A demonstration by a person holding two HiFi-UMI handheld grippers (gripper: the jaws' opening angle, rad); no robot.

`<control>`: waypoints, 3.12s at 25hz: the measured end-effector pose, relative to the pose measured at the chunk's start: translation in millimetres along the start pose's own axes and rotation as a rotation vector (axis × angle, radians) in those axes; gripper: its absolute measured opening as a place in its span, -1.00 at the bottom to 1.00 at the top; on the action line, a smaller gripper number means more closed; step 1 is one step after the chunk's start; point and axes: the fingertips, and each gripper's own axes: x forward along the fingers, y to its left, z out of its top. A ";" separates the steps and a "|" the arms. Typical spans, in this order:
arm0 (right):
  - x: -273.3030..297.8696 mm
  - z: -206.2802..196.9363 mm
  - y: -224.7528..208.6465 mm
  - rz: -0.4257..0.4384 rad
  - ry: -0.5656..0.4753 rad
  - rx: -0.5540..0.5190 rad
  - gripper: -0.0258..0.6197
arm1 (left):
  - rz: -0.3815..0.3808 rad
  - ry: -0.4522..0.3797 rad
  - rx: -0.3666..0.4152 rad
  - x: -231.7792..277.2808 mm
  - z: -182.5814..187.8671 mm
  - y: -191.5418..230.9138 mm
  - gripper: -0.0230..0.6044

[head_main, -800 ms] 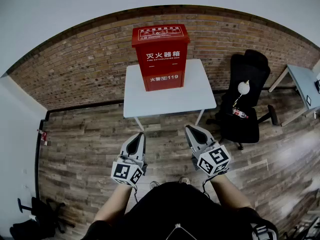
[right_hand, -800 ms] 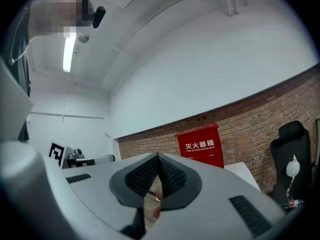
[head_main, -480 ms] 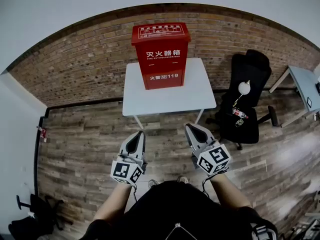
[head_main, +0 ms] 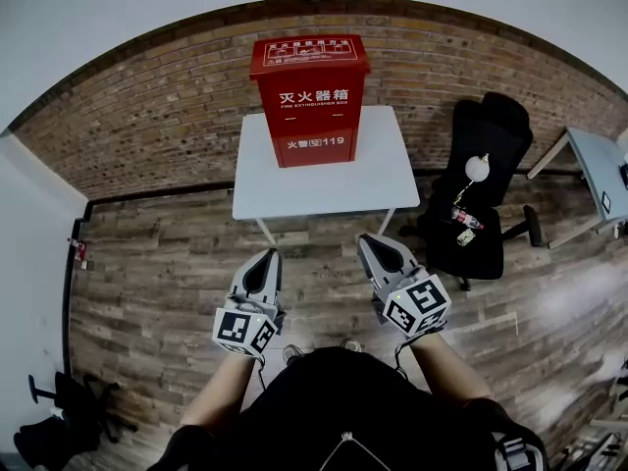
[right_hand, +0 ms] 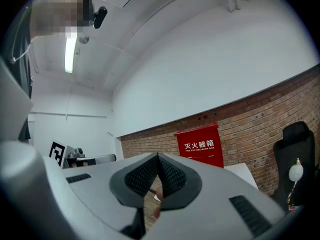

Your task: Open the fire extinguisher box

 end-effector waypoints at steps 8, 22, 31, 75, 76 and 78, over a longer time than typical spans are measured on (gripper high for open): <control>-0.2 -3.9 -34.5 0.021 0.030 0.011 -0.86 | 0.030 -0.001 -0.001 29.6 -8.3 -11.4 -0.78; 40.2 -22.6 -87.6 0.047 0.048 0.004 -0.86 | 0.152 0.028 0.000 63.6 -30.3 17.5 -0.78; 157.4 -6.5 -137.1 -0.030 0.022 -0.024 -0.86 | 0.138 0.003 -0.023 143.7 -19.3 134.0 -0.78; 355.1 95.5 -366.2 -0.229 -0.024 -0.330 -0.10 | 0.026 0.018 0.089 404.1 55.1 337.4 0.03; 354.7 92.6 -369.9 -0.209 -0.022 -0.278 -0.10 | 0.017 0.015 0.083 406.8 56.0 336.8 0.03; 355.0 88.6 -375.8 -0.190 -0.019 -0.217 -0.09 | 0.006 0.016 0.076 412.6 55.0 336.5 0.03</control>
